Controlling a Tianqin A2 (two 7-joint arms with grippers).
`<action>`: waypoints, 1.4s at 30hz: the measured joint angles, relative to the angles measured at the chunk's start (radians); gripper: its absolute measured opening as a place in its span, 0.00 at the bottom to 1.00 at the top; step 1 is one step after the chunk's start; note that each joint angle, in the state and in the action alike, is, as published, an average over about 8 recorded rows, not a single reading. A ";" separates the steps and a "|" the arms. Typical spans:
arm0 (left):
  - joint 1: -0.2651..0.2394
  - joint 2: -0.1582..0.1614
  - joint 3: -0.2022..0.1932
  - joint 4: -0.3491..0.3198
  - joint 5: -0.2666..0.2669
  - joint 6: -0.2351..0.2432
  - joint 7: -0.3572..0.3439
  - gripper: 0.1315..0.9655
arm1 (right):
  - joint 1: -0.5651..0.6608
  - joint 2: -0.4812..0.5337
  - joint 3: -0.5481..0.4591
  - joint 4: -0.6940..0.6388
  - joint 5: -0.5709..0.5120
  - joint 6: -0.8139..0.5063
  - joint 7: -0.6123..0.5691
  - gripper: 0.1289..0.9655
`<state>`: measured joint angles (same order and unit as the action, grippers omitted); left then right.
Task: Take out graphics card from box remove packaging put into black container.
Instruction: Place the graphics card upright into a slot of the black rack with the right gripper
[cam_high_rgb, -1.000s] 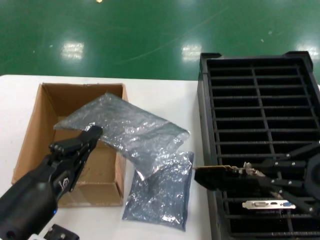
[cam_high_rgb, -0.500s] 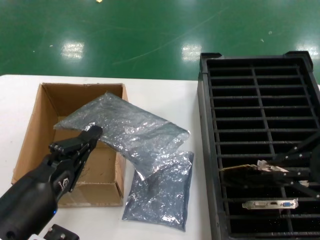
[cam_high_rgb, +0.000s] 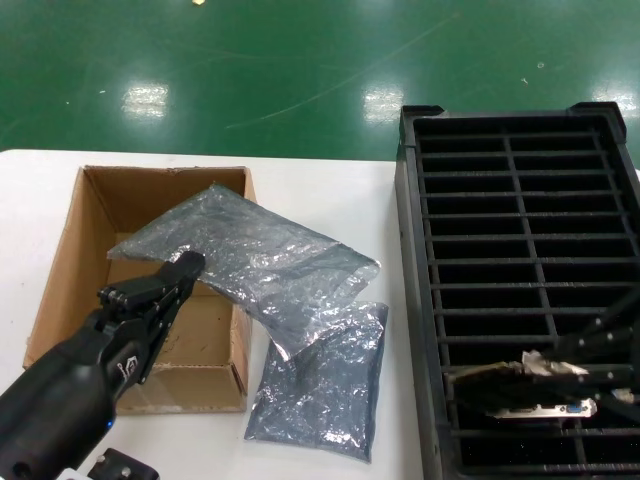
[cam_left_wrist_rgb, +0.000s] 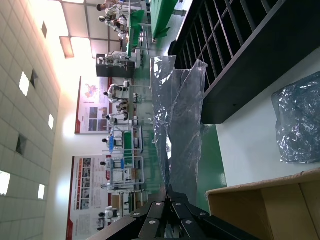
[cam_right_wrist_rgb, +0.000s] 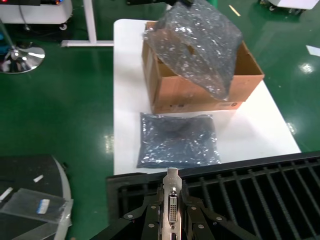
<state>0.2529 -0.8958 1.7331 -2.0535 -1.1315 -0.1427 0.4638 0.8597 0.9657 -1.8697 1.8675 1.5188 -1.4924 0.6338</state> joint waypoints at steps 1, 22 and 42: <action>0.000 0.000 0.000 0.000 0.000 0.000 0.000 0.01 | -0.003 0.005 0.005 0.007 0.008 -0.006 0.004 0.07; 0.000 0.000 0.000 0.000 0.000 0.000 0.000 0.01 | -0.068 0.046 0.010 0.031 -0.034 -0.056 -0.025 0.07; 0.000 0.000 0.000 0.000 0.000 0.000 0.000 0.01 | -0.085 0.005 -0.006 0.007 -0.151 -0.034 -0.102 0.07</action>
<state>0.2529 -0.8957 1.7330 -2.0535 -1.1314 -0.1426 0.4639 0.7748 0.9705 -1.8760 1.8748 1.3676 -1.5260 0.5313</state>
